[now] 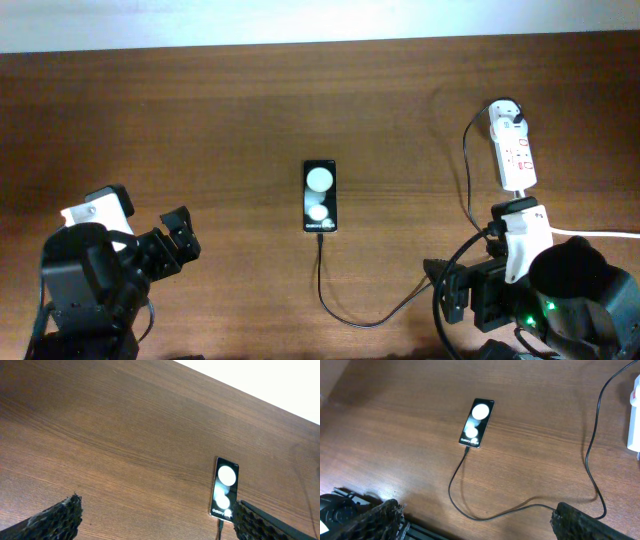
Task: Plug charger to phone and switch on socket
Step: 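Withdraw the left gripper from the phone toward the left side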
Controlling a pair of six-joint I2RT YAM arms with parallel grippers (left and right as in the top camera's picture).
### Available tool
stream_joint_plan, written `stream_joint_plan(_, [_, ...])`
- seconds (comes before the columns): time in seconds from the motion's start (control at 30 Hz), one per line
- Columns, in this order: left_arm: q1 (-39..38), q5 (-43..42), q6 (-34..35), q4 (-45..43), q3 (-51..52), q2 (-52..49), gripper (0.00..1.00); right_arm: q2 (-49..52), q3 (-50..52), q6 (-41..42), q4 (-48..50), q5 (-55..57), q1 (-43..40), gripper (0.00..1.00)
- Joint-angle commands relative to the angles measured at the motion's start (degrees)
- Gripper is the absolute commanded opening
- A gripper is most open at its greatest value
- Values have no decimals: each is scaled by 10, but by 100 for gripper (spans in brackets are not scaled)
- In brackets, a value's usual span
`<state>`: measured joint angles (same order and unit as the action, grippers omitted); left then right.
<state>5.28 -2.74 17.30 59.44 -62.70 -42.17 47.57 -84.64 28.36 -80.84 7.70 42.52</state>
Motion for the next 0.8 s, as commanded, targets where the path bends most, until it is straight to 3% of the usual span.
stream_joint_plan(0.0, [1, 2, -9, 1, 0, -1, 99, 1, 0, 0, 0, 7, -2, 99])
stream_joint_plan(0.43, [1, 2, -9, 2, 0, 44, 99, 1, 0, 0, 21, 5, -2, 99])
stream_joint_plan(0.77, [1, 2, -9, 3, 0, 282, 99, 1, 0, 2, 22, -28, -2, 99])
